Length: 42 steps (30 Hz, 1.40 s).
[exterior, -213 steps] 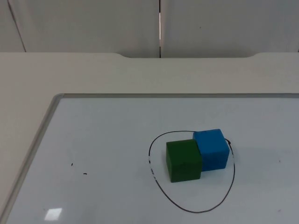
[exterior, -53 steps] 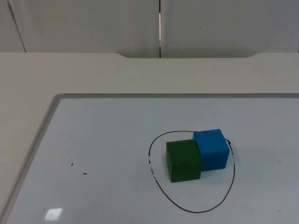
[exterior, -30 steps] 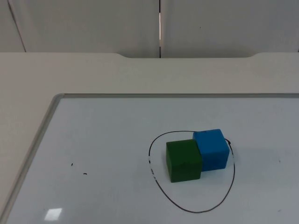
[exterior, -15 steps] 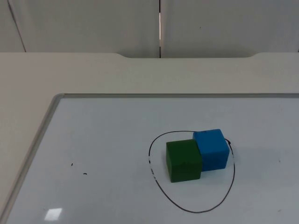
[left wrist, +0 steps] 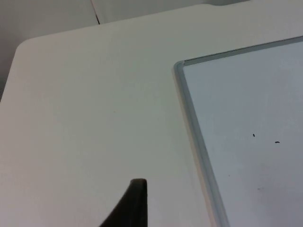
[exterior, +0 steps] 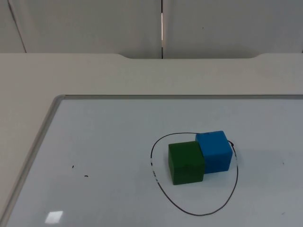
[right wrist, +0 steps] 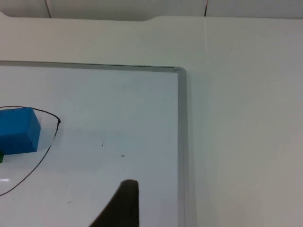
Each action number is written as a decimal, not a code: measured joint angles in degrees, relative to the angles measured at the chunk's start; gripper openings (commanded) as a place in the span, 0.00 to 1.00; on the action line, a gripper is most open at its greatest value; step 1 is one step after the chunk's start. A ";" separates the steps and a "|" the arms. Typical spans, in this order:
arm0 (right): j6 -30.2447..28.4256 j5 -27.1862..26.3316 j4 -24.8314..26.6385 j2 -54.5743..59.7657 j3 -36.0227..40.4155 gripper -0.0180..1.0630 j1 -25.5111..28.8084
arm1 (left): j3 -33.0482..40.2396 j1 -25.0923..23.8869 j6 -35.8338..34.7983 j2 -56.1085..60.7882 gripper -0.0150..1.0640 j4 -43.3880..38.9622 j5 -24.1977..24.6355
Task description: Push the two cubes into the marked area.
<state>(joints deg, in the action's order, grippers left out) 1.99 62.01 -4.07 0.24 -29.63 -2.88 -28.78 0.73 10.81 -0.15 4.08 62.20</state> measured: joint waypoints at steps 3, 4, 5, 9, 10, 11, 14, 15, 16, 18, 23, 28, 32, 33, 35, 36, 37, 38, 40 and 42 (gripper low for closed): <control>0.00 0.00 0.00 0.00 0.00 0.99 0.00 | 0.00 0.00 -0.11 0.00 0.99 0.00 0.00; 0.00 0.00 0.00 0.00 0.00 0.99 0.00 | 0.00 0.00 -0.11 0.00 0.99 0.00 0.00; 0.00 0.00 0.00 0.00 0.00 0.99 0.00 | 0.00 0.00 -0.11 0.00 0.99 0.00 0.00; 0.00 0.00 0.00 0.00 0.00 0.99 0.00 | 0.00 0.00 -0.19 0.00 0.99 -0.26 0.00; 0.00 0.00 0.00 0.00 0.00 0.99 0.00 | 0.00 0.00 -0.19 0.00 0.99 -0.25 0.00; 0.00 0.00 0.00 0.00 0.00 0.99 0.00 | 0.00 0.00 -0.19 0.00 0.99 -0.25 0.00; 0.00 0.00 0.00 0.00 0.00 0.99 0.00 | 0.00 0.00 -0.19 0.00 0.99 -0.38 0.00; 0.00 0.00 0.00 0.00 0.00 0.99 0.00 | 0.00 0.00 -0.19 0.00 0.99 -0.38 0.00; 0.00 0.00 0.00 0.00 0.00 0.99 0.00 | 0.00 0.00 -0.19 0.00 0.99 -0.38 0.00; 0.00 0.00 0.00 0.00 0.00 0.99 0.00 | 0.00 0.00 -0.19 0.00 0.99 -0.38 0.00; 0.00 0.00 0.00 0.00 0.00 0.99 0.00 | 0.00 0.00 -0.19 0.00 0.99 -0.38 0.00; 0.00 0.00 0.00 0.00 0.00 0.99 0.00 | 0.00 0.00 -0.19 0.00 0.99 -0.38 0.00; 0.00 0.00 0.00 0.00 0.00 0.99 0.00 | 0.00 0.00 -0.23 0.00 0.99 -0.38 0.00; 0.00 0.00 0.00 0.00 0.00 0.99 0.00 | 0.00 0.00 -0.23 0.00 0.99 -0.38 0.00; 0.00 0.00 0.00 0.00 0.00 0.99 0.00 | 0.00 0.00 -0.23 0.00 0.99 -0.38 0.00; 0.00 0.00 0.00 0.00 0.00 0.99 0.00 | 0.00 0.00 -0.23 0.00 0.99 -0.38 0.00; 0.00 0.00 0.00 0.00 0.00 0.99 0.00 | 0.00 0.00 -0.23 0.00 0.99 -0.38 0.00; 0.00 0.00 0.00 0.00 0.00 0.99 0.00 | 0.00 0.00 -0.23 0.00 0.99 -0.38 0.00; 0.00 0.00 0.00 0.00 0.00 0.99 0.00 | 0.00 0.00 -0.23 0.00 0.99 -0.38 0.00; 0.00 0.00 0.00 0.00 0.00 0.99 0.00 | 0.00 0.00 -0.23 0.00 0.99 -0.38 0.00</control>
<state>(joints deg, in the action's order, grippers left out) 1.99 62.01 -4.07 0.24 -29.63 -2.88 -28.78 0.73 10.58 -0.15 3.70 62.20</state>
